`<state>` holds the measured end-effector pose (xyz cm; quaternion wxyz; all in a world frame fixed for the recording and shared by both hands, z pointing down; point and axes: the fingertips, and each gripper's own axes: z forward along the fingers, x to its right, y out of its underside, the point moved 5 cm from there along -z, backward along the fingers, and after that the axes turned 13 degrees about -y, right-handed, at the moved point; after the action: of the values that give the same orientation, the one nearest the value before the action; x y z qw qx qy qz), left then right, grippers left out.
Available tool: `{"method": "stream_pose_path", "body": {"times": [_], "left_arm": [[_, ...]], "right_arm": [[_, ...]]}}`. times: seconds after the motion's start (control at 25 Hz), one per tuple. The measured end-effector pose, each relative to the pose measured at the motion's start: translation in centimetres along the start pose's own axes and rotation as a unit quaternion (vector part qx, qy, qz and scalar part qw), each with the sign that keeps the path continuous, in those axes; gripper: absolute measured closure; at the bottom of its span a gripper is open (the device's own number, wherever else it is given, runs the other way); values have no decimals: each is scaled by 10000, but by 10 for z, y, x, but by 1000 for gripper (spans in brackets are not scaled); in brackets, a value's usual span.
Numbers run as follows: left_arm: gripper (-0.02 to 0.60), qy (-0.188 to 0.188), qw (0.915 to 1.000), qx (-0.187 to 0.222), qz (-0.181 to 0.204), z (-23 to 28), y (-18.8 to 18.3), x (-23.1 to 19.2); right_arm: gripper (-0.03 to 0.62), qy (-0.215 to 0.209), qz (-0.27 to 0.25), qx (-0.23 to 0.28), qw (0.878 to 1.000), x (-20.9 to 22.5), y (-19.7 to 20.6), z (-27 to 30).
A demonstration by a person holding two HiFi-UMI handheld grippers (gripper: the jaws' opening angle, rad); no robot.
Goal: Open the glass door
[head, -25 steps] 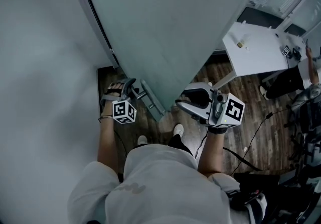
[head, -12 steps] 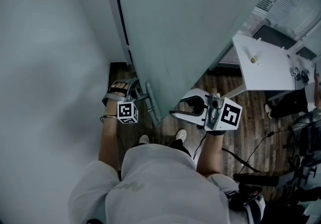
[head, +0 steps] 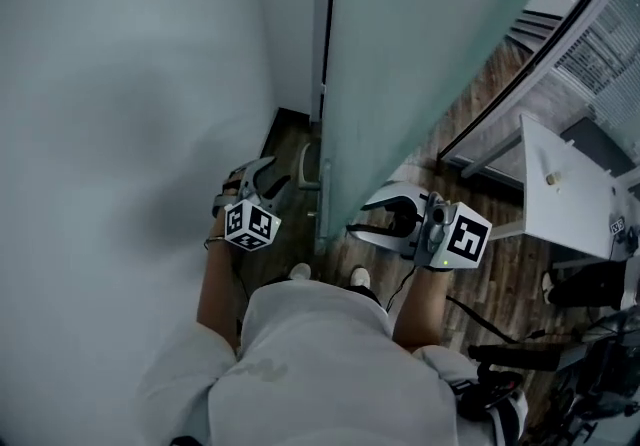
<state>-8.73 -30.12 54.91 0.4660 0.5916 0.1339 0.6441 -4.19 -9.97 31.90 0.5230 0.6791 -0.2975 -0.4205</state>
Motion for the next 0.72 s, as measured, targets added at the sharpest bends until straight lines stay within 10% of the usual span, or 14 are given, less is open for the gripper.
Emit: {"method": "stream_pose_path", "body": {"times": [0.36,0.72], "left_arm": [[374,-1125,9759,-250,-1855,-58,35,-25],[374,-2339,9142,115,-3308,-143,34,-51]], "right_arm": [[505,-926,21,-116,9956,22,16,57],[505,-1274,291,237,9911,34,32,108]]}}
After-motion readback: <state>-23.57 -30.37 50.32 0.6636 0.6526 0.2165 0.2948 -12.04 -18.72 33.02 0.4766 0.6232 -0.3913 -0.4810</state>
